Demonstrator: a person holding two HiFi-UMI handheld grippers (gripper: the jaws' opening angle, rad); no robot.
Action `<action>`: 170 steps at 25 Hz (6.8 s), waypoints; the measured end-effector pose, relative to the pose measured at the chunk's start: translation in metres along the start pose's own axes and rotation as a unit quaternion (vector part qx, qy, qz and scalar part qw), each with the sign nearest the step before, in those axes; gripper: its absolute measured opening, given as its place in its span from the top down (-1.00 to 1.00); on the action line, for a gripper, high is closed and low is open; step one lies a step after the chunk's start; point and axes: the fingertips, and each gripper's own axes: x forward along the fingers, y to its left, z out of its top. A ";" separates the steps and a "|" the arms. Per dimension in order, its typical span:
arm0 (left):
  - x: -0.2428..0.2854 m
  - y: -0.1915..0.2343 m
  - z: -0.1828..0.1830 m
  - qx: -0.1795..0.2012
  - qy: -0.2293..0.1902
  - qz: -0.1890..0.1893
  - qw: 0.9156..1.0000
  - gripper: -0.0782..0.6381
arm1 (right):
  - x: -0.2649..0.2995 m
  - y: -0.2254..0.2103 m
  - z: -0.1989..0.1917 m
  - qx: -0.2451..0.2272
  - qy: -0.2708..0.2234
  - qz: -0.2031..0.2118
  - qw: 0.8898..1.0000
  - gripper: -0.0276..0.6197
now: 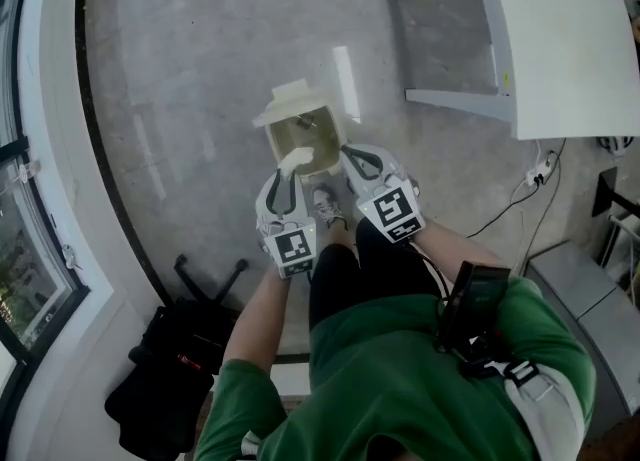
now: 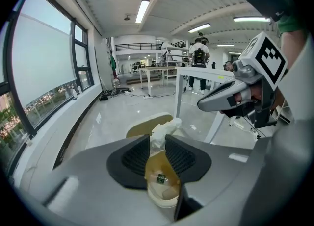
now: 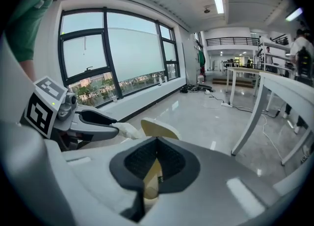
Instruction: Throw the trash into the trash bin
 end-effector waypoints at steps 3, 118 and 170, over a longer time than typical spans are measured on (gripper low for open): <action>0.023 -0.002 -0.022 0.002 0.015 -0.002 1.000 0.48 | 0.019 -0.004 -0.025 -0.007 0.017 0.006 1.000 0.91; -0.028 0.011 0.087 0.065 -0.082 -0.015 0.994 0.76 | -0.027 0.016 0.064 -0.091 -0.006 -0.005 0.996 0.91; -0.228 0.009 0.218 0.049 -0.275 -0.014 0.960 0.76 | -0.205 0.105 0.217 -0.098 -0.202 -0.062 0.972 0.91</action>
